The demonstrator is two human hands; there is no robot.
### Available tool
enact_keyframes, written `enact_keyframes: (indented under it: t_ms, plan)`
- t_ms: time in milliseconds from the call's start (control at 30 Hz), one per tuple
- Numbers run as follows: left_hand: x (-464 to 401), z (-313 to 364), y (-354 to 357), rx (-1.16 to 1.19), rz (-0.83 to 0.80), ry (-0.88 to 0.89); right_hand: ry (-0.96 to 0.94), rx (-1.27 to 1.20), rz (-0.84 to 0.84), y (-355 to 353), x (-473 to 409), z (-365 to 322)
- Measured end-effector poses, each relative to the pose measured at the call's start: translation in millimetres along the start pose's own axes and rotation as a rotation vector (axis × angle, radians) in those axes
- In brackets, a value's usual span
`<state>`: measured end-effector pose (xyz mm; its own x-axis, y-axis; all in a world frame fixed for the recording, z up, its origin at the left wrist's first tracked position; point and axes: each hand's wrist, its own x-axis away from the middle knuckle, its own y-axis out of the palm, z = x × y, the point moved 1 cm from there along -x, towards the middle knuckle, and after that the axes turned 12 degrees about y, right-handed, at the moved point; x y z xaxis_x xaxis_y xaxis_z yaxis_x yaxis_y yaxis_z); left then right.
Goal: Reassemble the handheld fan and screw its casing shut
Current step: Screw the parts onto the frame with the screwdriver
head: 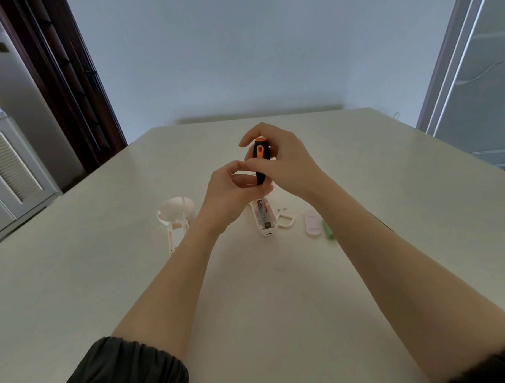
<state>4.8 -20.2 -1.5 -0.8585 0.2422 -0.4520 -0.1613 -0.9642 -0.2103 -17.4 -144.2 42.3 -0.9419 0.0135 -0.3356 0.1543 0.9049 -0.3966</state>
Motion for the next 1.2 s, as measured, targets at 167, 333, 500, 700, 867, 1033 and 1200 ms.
enact_keyframes:
  t_ms: [167, 333, 500, 700, 867, 1033, 1200]
  plan:
    - [2, 2, -3, 0.035, -0.033, -0.007, 0.03, -0.055, -0.092, -4, 0, -4]
    - [2, 2, 0, 0.022, -0.032, 0.011, 0.007, -0.035, -0.038, -8, 1, 1]
    - [1, 1, -1, -0.016, 0.032, 0.035, -0.028, 0.097, 0.075, -11, -1, 5]
    - [-1, 3, 1, -0.085, 0.08, 0.071, -0.079, 0.172, 0.21, 2, -2, 8]
    - [0, 1, 0, -0.048, 0.063, 0.036, -0.087, 0.147, 0.232, 9, -4, 10]
    - [-1, 1, 0, -0.045, 0.036, 0.016, -0.057, 0.159, 0.174, 7, -2, 8]
    - [-1, -3, -3, -0.013, 0.044, 0.003, 0.028, -0.015, -0.025, 3, -1, -5]
